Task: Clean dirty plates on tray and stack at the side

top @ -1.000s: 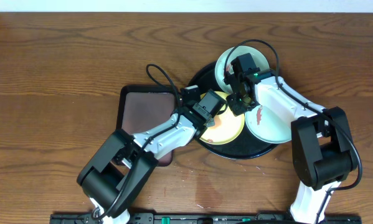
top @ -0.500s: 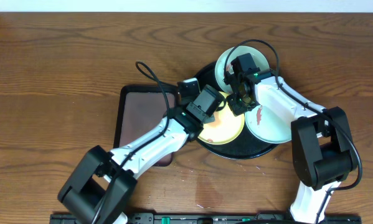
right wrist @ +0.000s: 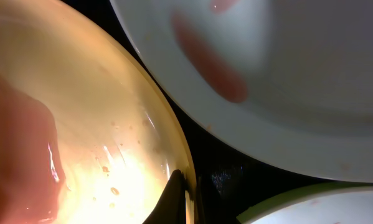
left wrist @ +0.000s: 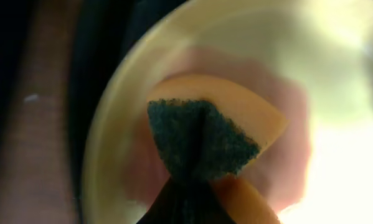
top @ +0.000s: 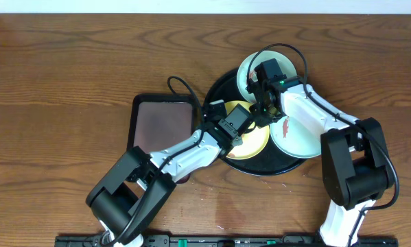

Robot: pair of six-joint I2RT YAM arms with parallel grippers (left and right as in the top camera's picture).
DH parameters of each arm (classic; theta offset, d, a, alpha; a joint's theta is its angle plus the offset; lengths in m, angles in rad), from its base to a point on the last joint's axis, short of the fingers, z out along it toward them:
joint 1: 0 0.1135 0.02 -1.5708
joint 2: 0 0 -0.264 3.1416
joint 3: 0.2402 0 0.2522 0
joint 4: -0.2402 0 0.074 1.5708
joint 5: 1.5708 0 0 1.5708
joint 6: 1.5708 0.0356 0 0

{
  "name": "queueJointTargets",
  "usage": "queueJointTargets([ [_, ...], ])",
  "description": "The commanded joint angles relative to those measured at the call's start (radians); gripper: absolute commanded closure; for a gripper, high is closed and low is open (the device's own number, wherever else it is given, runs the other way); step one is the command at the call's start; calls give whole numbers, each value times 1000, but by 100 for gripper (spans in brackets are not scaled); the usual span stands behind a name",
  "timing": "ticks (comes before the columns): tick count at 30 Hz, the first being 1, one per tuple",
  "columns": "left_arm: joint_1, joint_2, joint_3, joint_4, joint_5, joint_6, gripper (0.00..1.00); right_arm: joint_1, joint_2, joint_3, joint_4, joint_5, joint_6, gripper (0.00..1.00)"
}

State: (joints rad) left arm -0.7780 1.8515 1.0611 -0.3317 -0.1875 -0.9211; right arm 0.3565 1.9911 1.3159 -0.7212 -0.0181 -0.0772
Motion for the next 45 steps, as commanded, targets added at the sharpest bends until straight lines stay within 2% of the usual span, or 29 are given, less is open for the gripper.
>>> queueJointTargets([
  [1,22,-20,-22,-113,-122,-7,93,4,29,-14,-14,-38,-7,99],
  [4,36,-54,-21,-163,-217,26,93,4,29,-14,-12,-39,-6,99],
  [8,44,-99,-21,-164,-271,76,92,4,29,-14,-13,-39,-6,99],
  [13,44,-193,-21,-161,-274,79,92,9,29,-5,-15,-45,-5,99],
  [18,54,-365,-21,-196,-270,79,93,27,19,28,-37,-69,13,99],
  [25,217,-594,-21,-380,-269,79,93,71,-61,84,-93,-45,21,99],
  [30,371,-631,-22,-544,-225,94,92,113,-148,109,-108,130,54,99],
  [35,438,-606,-32,-550,-61,210,93,173,-231,135,-138,375,53,99],
  [42,483,-560,-32,-550,-21,243,93,272,-319,137,-119,718,-11,99],
  [45,487,-549,-32,-551,-14,256,93,317,-349,138,-108,805,-48,99],
])
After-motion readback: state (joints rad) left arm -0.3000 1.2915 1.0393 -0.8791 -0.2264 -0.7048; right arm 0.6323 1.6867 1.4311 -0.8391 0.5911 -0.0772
